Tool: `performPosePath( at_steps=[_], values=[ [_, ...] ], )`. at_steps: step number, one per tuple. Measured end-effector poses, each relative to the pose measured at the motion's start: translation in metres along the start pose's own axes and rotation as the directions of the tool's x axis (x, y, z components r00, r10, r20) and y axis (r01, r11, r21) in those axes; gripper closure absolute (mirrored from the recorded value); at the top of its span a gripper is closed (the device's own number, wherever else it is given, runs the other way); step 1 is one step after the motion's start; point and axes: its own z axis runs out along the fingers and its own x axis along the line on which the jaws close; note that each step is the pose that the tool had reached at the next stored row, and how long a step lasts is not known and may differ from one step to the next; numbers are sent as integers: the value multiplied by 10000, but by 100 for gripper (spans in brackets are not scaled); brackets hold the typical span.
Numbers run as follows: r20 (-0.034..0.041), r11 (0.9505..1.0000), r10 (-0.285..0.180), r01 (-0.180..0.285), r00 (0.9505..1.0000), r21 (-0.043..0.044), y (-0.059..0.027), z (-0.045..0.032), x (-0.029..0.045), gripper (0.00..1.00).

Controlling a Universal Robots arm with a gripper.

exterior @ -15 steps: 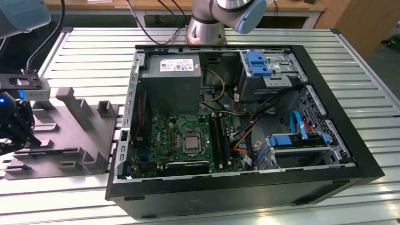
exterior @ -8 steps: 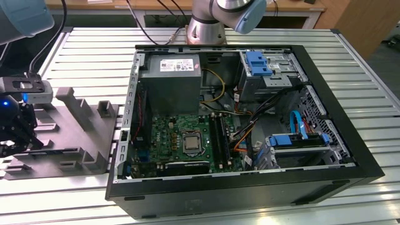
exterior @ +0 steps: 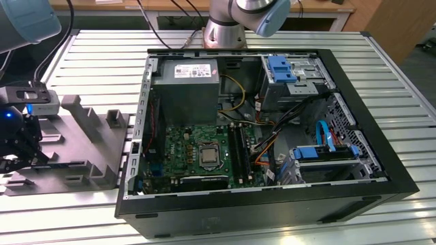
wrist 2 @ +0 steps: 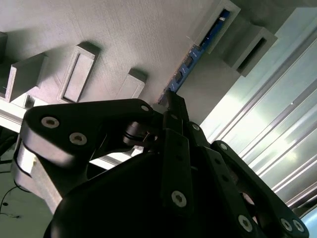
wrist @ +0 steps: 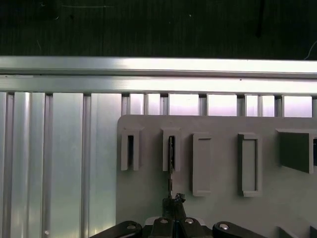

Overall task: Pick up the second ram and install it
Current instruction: 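Pick up the second ram and move it above second insertion slot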

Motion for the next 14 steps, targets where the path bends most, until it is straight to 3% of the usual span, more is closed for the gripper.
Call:
performPosePath(
  at_steps=[10, 14],
  values=[
    [4, 10000, 0, 0, 10000, 0, 0, 0, 1, 89],
    [5, 10000, 0, 0, 10000, 0, 0, 0, 1, 70]
  ],
)
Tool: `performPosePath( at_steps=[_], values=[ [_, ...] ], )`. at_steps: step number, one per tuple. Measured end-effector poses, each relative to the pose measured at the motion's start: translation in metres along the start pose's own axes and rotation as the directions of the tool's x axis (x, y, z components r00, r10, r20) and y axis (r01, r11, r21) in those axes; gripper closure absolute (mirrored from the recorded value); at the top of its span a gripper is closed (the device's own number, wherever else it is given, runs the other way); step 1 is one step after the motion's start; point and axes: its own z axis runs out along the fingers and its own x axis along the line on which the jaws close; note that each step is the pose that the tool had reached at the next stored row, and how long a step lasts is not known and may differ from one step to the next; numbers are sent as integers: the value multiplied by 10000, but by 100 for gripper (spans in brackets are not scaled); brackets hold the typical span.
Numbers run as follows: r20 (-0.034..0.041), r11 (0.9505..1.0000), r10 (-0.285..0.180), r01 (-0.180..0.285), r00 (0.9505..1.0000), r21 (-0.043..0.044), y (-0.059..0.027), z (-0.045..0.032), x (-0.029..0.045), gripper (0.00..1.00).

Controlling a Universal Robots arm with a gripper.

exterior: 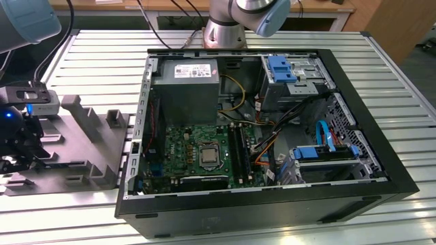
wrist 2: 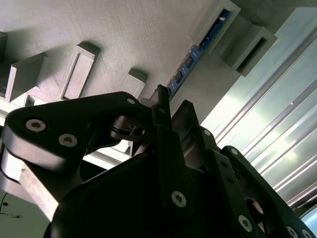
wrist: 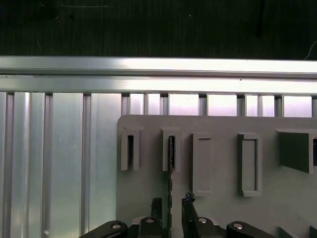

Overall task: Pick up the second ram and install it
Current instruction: 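Pick up the second ram and move it above second insertion slot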

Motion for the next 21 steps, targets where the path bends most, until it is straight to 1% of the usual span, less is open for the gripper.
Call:
performPosePath(
  at_steps=[3, 10, 15, 21],
  values=[
    [3, 10000, -2, 2, 10000, 9, 0, 7, 1, 70],
    [12, 9999, -115, 115, 9999, 94, 1, 81, 2, 70],
    [13, 9998, -150, 150, 9999, 97, 2, 140, 3, 70],
    [12, 9998, -160, 160, 9999, 96, 1, 169, 4, 70]
  ],
)
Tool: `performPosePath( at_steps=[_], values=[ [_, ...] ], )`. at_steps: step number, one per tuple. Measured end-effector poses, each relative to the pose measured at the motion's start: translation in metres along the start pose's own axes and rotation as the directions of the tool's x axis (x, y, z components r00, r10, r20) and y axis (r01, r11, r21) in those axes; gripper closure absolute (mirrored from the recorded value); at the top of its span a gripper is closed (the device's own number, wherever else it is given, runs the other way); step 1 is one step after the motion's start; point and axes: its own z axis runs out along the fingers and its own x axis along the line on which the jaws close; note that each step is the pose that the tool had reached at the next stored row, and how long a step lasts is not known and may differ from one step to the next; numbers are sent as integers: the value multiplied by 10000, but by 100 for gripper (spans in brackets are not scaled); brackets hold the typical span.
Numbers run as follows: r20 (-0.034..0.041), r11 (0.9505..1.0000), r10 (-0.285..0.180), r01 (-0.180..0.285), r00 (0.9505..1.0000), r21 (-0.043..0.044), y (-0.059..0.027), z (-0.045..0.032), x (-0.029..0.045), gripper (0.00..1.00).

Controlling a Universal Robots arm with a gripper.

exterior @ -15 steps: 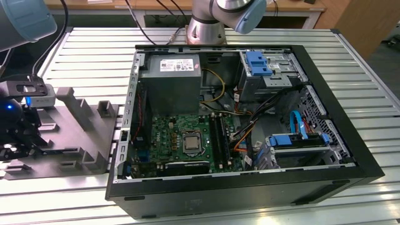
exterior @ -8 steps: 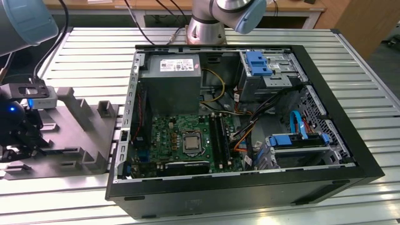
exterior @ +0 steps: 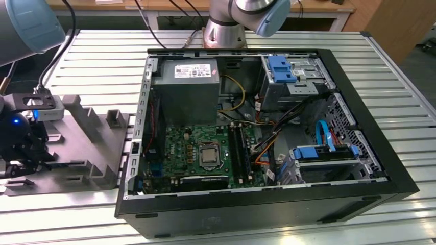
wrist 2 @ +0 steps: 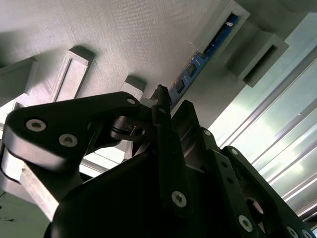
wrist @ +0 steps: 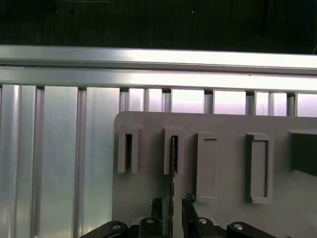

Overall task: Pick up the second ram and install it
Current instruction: 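Pick up the second ram and move it above second insertion slot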

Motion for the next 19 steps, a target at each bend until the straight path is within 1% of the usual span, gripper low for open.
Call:
performPosePath(
  at_steps=[7, 9, 10, 16, 19],
  values=[
    [0, 10000, 1, -1, 10000, 1, 0, 2, 0, 70],
    [1, 10000, 0, 0, 10000, 1, 0, 3, 0, 72],
    [1, 10000, 0, 0, 10000, 1, 0, 3, 0, 78],
    [5, 10000, 0, 0, 10000, 2, 0, 4, 0, 78],
    [5, 10000, 1, -1, 10000, 1, 0, -12, -1, 78]
  ],
)
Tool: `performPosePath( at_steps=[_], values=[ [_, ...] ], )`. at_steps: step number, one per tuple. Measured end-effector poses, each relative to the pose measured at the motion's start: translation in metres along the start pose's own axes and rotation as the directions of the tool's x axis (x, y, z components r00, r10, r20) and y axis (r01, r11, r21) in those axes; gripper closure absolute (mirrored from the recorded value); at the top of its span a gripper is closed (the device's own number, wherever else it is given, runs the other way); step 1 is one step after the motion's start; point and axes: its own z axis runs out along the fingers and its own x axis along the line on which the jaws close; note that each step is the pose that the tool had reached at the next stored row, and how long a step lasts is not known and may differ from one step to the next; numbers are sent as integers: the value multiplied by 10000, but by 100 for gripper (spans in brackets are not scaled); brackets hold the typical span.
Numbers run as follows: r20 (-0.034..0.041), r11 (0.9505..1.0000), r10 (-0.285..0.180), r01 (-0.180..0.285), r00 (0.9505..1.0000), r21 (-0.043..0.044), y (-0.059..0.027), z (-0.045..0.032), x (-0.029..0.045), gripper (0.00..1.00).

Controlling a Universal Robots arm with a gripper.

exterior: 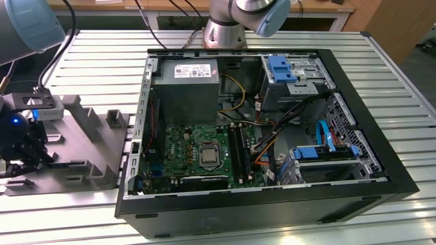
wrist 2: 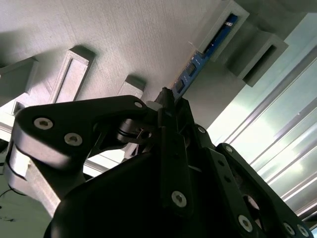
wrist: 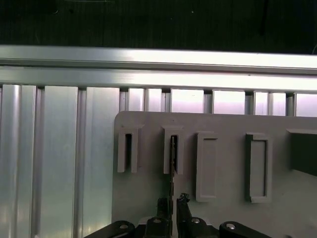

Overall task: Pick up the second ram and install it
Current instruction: 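Pick up the second ram and move it above second insertion slot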

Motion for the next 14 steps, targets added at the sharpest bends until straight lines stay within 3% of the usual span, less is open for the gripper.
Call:
performPosePath(
  at_steps=[5, 8, 14],
  values=[
    [1, 10000, -1, 1, 10000, -2, 0, -4, 0, 78],
    [13, 10000, 1, -1, 10000, -98, -2, -5, 1, 78],
    [30, 9999, 36, -36, 10000, -98, -4, -3, 1, 78]
  ],
)
